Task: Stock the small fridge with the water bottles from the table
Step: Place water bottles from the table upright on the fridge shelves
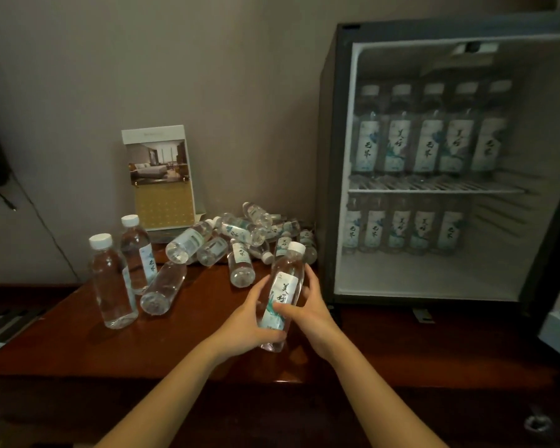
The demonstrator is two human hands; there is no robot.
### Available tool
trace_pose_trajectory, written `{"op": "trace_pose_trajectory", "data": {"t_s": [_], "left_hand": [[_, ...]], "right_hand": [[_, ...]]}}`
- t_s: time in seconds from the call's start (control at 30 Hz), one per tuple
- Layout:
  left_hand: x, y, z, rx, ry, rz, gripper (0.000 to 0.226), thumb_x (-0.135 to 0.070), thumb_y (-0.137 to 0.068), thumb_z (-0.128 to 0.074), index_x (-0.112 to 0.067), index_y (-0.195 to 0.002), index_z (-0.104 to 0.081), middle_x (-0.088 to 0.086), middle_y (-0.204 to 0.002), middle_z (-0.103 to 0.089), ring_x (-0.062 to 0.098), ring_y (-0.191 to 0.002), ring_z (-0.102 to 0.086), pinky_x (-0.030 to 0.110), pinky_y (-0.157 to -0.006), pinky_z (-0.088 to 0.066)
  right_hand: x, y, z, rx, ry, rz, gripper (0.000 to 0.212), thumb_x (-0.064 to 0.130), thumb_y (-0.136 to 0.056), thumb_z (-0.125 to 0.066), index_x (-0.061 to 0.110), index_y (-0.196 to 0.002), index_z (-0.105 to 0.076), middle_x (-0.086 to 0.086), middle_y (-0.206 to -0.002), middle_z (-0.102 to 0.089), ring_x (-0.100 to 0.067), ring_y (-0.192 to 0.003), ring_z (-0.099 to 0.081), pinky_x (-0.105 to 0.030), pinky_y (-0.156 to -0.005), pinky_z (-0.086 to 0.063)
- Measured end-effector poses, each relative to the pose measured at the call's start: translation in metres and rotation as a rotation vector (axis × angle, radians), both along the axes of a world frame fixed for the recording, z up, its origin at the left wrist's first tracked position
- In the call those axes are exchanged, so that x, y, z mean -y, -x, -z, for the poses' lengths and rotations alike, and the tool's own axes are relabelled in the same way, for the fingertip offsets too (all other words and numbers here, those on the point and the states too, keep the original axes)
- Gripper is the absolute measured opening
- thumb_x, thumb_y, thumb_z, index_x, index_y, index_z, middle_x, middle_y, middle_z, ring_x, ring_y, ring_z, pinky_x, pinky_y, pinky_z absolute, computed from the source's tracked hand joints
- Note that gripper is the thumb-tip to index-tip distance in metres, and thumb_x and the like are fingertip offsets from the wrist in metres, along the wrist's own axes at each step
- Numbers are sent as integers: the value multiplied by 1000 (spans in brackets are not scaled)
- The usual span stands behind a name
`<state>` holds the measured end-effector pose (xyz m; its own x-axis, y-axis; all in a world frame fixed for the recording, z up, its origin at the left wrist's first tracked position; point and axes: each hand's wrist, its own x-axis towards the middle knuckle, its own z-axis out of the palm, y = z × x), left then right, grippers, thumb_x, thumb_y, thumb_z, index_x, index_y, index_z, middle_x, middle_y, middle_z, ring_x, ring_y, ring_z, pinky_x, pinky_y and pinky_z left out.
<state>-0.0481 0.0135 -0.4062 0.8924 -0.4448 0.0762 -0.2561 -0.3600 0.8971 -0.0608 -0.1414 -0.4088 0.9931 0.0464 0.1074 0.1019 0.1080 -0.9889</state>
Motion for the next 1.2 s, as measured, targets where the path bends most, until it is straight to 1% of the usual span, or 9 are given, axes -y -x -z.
{"op": "trace_pose_trajectory", "data": {"t_s": [0.2,0.33,0.43,0.57,0.73,0.8,0.9,1.07,1.2], "left_hand": [[60,7,-1,101,74,81,101,-18,-65,-84,-41,-139,-20,-23,-121,-52,2,-109,-59,29,-87,-55],[101,7,2,195,82,95,105,-30,-62,-84,-39,-143,-19,-23,-131,-48,-2,-119,-50,25,-96,-49],[140,3,4,204,142,114,102,-24,-64,-83,-39,-142,-20,-20,-132,-48,-2,-121,-49,27,-97,-48],[189,-8,5,216,220,119,101,-16,-68,-79,-51,-137,-14,-17,-131,-50,-4,-117,-52,23,-93,-49],[232,-28,-4,223,291,81,93,0,-70,-75,-44,-134,-24,-23,-121,-52,-4,-110,-55,20,-86,-51],[242,-37,-5,250,302,33,91,-3,-71,-77,-34,-139,-26,-17,-127,-49,-5,-111,-52,7,-80,-47],[250,-48,-5,303,315,-22,87,-9,-73,-77,-29,-142,-27,-12,-137,-45,-3,-120,-46,0,-80,-41],[253,-64,-7,368,322,-71,79,-9,-75,-75,-31,-137,-31,-19,-128,-48,-21,-113,-43,-2,-83,-38],[254,-79,-5,351,302,-109,87,-16,-74,-76,-25,-143,-25,-13,-135,-47,-6,-122,-45,10,-93,-42]], "right_hand": [[57,22,-8,84,-7,77,93,-6,-74,-71,38,-139,-22,2,-125,-53,-13,-106,-62,-25,-74,-56],[96,34,-15,109,30,147,86,-3,-74,-72,43,-129,-25,0,-117,-58,-10,-101,-63,-22,-71,-55],[124,37,-26,114,51,222,73,1,-75,-73,44,-119,-32,3,-111,-61,-7,-98,-63,-19,-68,-54],[156,28,-41,92,89,328,56,4,-75,-74,19,-123,-49,3,-101,-68,-4,-87,-67,-17,-66,-54],[182,11,-52,56,145,392,55,6,-75,-75,14,-123,-49,1,-109,-64,-4,-90,-62,-14,-66,-54],[188,3,-54,58,161,392,59,4,-75,-74,15,-126,-46,0,-116,-61,-5,-93,-59,-13,-64,-52],[192,-12,-56,58,202,397,61,1,-77,-71,16,-129,-43,-1,-121,-56,-8,-101,-54,-12,-68,-48],[196,-35,-54,89,213,338,60,2,-81,-67,19,-132,-42,5,-119,-56,-7,-105,-54,-14,-74,-49],[197,-56,-49,98,185,322,54,4,-82,-67,14,-130,-45,-4,-125,-59,-13,-111,-58,-30,-93,-50]]}}
